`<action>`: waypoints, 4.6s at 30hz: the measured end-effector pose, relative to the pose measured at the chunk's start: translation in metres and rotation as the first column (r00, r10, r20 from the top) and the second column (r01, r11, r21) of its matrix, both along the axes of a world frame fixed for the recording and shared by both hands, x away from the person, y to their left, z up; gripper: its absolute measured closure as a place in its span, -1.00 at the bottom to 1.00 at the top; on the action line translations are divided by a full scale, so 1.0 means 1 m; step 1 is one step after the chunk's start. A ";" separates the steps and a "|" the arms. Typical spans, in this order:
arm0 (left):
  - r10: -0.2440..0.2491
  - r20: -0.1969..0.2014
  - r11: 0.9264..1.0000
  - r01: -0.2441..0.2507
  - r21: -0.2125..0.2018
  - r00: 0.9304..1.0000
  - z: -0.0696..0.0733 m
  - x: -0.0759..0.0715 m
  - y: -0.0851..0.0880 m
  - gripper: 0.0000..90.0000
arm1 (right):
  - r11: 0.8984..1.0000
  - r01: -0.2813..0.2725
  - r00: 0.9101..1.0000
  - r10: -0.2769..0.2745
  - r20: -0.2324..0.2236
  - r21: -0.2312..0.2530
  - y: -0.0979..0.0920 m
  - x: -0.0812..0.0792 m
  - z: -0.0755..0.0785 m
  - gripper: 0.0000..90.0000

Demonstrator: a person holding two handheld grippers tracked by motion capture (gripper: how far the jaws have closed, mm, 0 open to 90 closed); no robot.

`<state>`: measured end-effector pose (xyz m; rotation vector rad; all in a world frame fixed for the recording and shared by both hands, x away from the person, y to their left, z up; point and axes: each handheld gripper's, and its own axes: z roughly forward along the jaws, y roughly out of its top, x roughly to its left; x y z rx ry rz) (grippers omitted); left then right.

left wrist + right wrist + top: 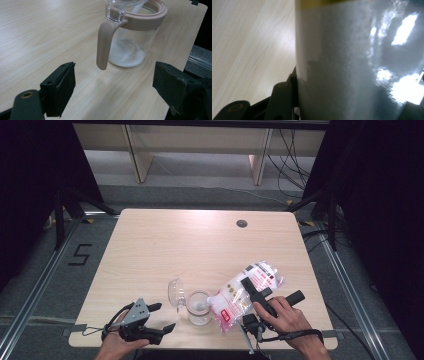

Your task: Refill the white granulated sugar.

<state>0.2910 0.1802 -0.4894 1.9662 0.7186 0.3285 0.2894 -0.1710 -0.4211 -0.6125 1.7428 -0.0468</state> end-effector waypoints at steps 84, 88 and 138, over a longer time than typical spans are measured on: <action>0.001 -0.002 1.000 -0.001 -0.002 1.000 0.000 0.000 0.000 -0.60 | 1.000 -0.015 1.000 0.015 0.007 -0.010 0.003 -0.003 0.003 0.25; -0.001 -0.002 1.000 0.001 -0.007 1.000 -0.001 0.000 -0.001 -0.60 | 1.000 -0.015 1.000 0.015 0.003 -0.017 0.003 -0.003 0.004 0.26; 0.000 -0.001 1.000 0.000 0.000 1.000 0.000 0.000 0.000 -0.60 | 0.999 -0.033 0.999 0.033 -0.007 -0.036 0.004 -0.004 0.002 0.35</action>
